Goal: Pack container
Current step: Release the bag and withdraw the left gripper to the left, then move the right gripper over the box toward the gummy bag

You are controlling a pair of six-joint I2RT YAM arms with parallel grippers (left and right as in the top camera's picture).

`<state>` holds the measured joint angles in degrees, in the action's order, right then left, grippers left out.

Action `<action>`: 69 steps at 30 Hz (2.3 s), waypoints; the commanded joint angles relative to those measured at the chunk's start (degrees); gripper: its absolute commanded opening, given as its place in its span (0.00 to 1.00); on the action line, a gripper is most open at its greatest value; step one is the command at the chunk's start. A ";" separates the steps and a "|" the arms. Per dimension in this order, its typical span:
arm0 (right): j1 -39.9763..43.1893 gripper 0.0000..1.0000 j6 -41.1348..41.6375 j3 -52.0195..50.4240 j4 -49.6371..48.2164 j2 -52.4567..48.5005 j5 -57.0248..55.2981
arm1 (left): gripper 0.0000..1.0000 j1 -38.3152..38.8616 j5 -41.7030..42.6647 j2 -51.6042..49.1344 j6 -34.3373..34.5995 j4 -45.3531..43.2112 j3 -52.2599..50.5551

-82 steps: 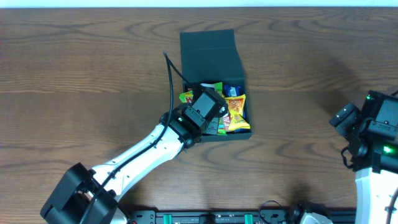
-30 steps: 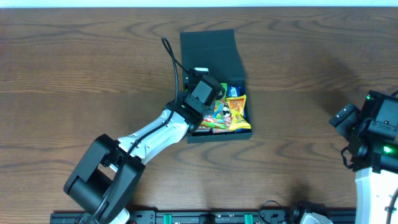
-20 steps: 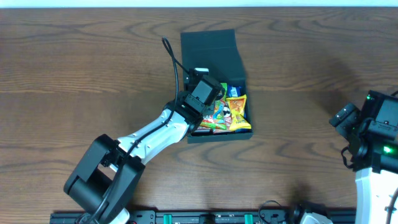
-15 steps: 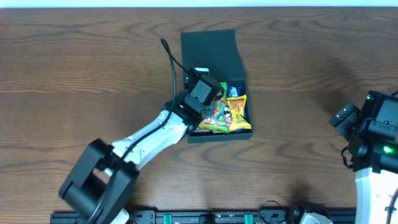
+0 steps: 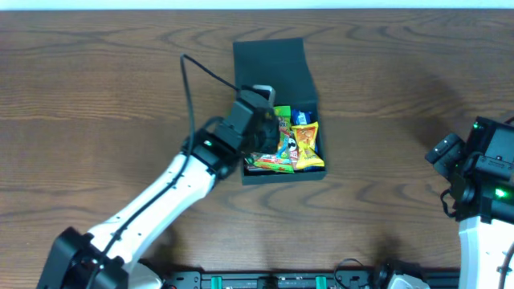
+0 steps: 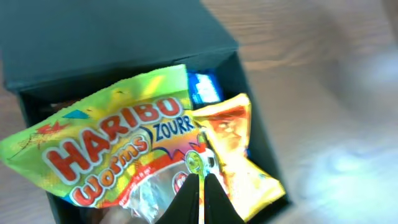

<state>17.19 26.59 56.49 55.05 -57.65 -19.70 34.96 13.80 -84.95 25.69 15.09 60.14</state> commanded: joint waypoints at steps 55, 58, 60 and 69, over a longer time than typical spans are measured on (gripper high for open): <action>-44.57 0.01 -33.70 16.20 -2.51 -28.39 76.17 | 0.95 -35.36 -25.77 18.21 0.02 28.63 0.79; -42.69 0.02 -33.99 9.73 -7.04 -28.41 78.12 | 0.95 -35.36 -25.79 18.21 0.02 28.63 0.79; -40.94 0.01 -33.99 5.29 -10.71 -28.41 78.27 | 0.95 -35.36 -25.77 18.21 0.02 28.63 0.79; -35.98 0.01 -31.04 -1.75 -24.24 -28.74 73.92 | 0.95 -35.36 -25.79 18.21 0.02 28.63 0.79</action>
<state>-19.49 -4.80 55.81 32.67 -86.26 54.54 -0.23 -10.94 -66.96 25.87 43.51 60.23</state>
